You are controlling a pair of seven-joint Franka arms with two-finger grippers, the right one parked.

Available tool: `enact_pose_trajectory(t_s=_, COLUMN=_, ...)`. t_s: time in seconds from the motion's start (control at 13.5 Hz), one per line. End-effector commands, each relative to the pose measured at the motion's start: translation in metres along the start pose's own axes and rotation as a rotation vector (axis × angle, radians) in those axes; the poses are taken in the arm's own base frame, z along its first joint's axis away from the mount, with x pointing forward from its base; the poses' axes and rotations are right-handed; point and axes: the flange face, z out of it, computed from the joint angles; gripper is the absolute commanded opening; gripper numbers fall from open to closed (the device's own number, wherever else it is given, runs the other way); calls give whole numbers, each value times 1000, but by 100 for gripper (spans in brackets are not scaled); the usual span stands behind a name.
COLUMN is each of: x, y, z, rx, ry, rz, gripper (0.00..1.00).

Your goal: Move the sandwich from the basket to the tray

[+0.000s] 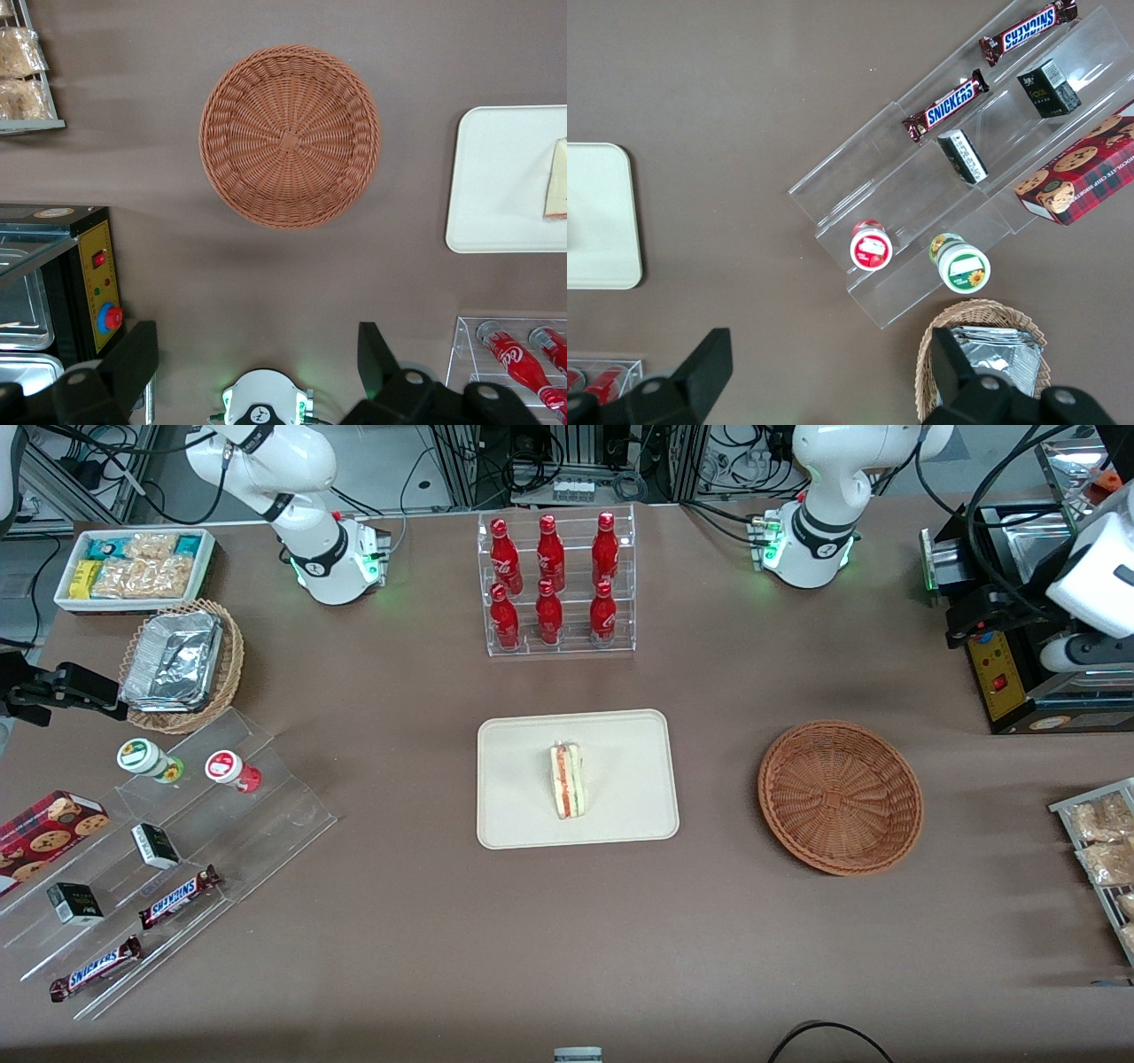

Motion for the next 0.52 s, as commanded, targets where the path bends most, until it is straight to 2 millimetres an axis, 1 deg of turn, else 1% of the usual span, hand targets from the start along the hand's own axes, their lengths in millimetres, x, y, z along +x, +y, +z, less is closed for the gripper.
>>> enact_pose_trajectory(t_s=0.0, x=-11, y=4, z=-2, rx=-11, ry=0, rz=23, gripper=99)
enact_pose_trajectory(t_s=0.22, x=-11, y=10, z=-5, rx=-13, ry=10, rz=34, gripper=99)
enact_pose_trajectory(t_s=0.37, x=-11, y=18, z=-9, rx=-28, ry=20, rz=52, gripper=99)
enact_pose_trajectory(t_s=0.44, x=-12, y=18, z=-13, rx=-33, ry=28, rz=53, gripper=99)
